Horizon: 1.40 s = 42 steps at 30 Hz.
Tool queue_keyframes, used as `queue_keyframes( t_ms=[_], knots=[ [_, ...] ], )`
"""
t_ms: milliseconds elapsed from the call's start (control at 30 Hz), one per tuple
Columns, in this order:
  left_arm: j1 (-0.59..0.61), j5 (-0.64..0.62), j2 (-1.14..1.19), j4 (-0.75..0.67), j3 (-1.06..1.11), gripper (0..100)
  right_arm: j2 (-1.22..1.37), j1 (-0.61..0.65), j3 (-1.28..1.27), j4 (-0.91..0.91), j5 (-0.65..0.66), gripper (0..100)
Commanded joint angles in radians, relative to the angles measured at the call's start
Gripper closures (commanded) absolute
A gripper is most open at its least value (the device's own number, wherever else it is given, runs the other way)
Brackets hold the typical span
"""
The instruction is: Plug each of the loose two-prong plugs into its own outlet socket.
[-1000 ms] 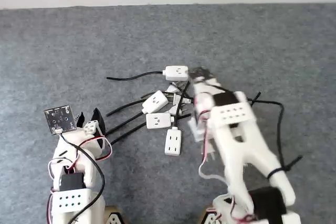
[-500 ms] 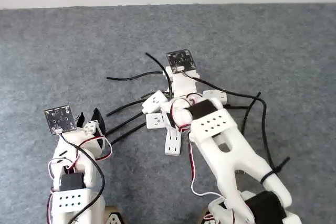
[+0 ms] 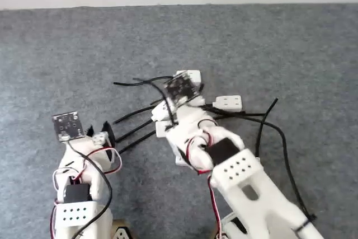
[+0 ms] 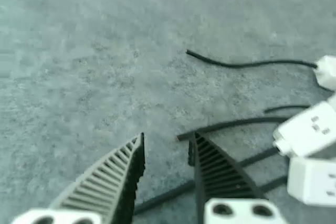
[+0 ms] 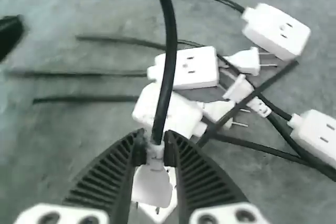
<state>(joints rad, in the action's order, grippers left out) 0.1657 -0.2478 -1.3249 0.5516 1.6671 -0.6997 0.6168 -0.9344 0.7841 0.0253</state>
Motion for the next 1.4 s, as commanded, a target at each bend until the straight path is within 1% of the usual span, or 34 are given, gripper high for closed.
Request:
queue_keyframes(
  t_ms=[0, 67, 167, 300, 433, 600, 733, 833, 900, 967, 1033, 1067, 1267, 1367],
  knots=[
    [-0.057, 0.023, -0.005, 0.037, -0.059, 96, -0.088, 0.016, 0.041, 0.094, 0.101, 99.1],
    [-0.071, 0.048, -0.005, 0.038, -0.059, 98, -0.117, 0.022, 0.069, 0.170, 0.153, 99.1],
    [-0.077, 0.043, -0.005, 0.068, -0.064, 98, -0.160, 0.054, 0.100, 0.257, 0.204, 99.1],
    [-0.087, 0.046, 0.060, 0.155, -0.117, 98, -0.231, 0.119, 0.103, 0.306, 0.242, 99.1],
    [-0.091, 0.052, 0.284, 0.158, -0.229, 98, -0.294, 0.145, 0.103, 0.320, 0.250, 99.1],
    [-0.097, 0.057, 0.666, 0.124, -0.430, 98, -0.329, 0.148, 0.101, 0.335, 0.250, 99.1],
    [-0.133, 0.164, 0.930, 0.127, -0.581, 98, -0.338, 0.151, 0.100, 0.340, 0.245, 99.1],
    [-0.167, 0.239, 1.028, 0.178, -0.664, 99, -0.344, 0.183, 0.097, 0.340, 0.244, 99.1],
    [-0.196, 0.341, 1.019, 0.207, -0.679, 99, -0.338, 0.191, 0.097, 0.337, 0.244, 99.1],
    [-0.222, 0.488, 0.973, 0.213, -0.668, 99, -0.334, 0.191, 0.097, 0.331, 0.242, 99.1],
    [-0.258, 0.606, 0.907, 0.210, -0.628, 99, -0.334, 0.191, 0.092, 0.331, 0.242, 99.1],
    [-0.276, 0.646, 0.867, 0.212, -0.602, 99, -0.337, 0.191, 0.086, 0.328, 0.242, 99.1],
    [-0.382, 0.729, 0.566, 0.218, -0.400, 99, -0.334, 0.189, 0.018, 0.251, 0.249, 99.1],
    [-0.407, 0.769, 0.416, 0.285, -0.331, 99, -0.334, 0.189, 0.014, 0.248, 0.250, 99.1]
  ],
)
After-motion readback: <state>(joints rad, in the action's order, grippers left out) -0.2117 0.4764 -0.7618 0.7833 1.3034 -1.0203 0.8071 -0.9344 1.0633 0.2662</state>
